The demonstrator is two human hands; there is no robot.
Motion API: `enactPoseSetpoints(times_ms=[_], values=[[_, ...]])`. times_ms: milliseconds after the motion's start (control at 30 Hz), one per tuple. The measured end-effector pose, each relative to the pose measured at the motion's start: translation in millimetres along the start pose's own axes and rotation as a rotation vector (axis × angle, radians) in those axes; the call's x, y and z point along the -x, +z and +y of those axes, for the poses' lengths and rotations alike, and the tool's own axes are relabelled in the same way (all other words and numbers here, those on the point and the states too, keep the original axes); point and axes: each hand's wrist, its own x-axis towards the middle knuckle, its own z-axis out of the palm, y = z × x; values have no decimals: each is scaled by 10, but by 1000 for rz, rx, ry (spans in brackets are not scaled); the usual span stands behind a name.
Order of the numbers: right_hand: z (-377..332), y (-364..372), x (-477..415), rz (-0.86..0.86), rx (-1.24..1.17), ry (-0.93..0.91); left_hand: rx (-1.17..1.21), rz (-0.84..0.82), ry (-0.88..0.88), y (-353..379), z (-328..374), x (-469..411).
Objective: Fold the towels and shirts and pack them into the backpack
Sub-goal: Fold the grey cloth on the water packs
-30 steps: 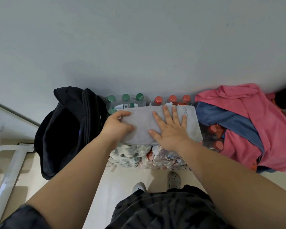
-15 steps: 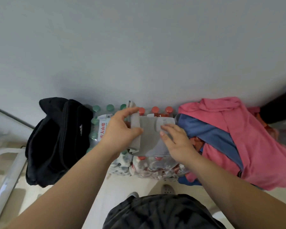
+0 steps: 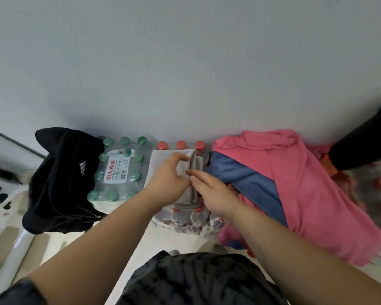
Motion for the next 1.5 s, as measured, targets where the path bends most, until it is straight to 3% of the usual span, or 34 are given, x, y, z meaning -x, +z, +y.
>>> enactPoseSetpoints(times_ms=[100,233,367,500,567,767,933,1033,1167,1300,1500], values=[[0,15,-15,-7,72,-1,-5,78,-48,-93,-96,74],[6,-21,-9,55,-20,53,-300,221,102,-155,-300,48],[87,-89,13,32,-93,114,-674,111,236,-13,-462,-28],[74,-132,33,-43,-46,106,-866,-6,239,286,-537,-139],[50,-133,39,-36,27,107,-879,-15,224,426,-561,-172],[-52,-200,55,100,571,-56,-934,3,188,589,-590,-219],[-169,-257,-154,83,783,-247,-777,-14,238,467,-582,-176],[-218,-264,-349,1,974,-310,-642,132,222,296,-623,16],[-210,-254,-577,-172,1183,-287,-542,266,63,41,-820,228],[-207,-230,-664,-208,1115,-223,-243,204,-135,-162,-909,266],[-189,-161,-491,-72,1100,-153,44,134,-167,-319,-963,85]])
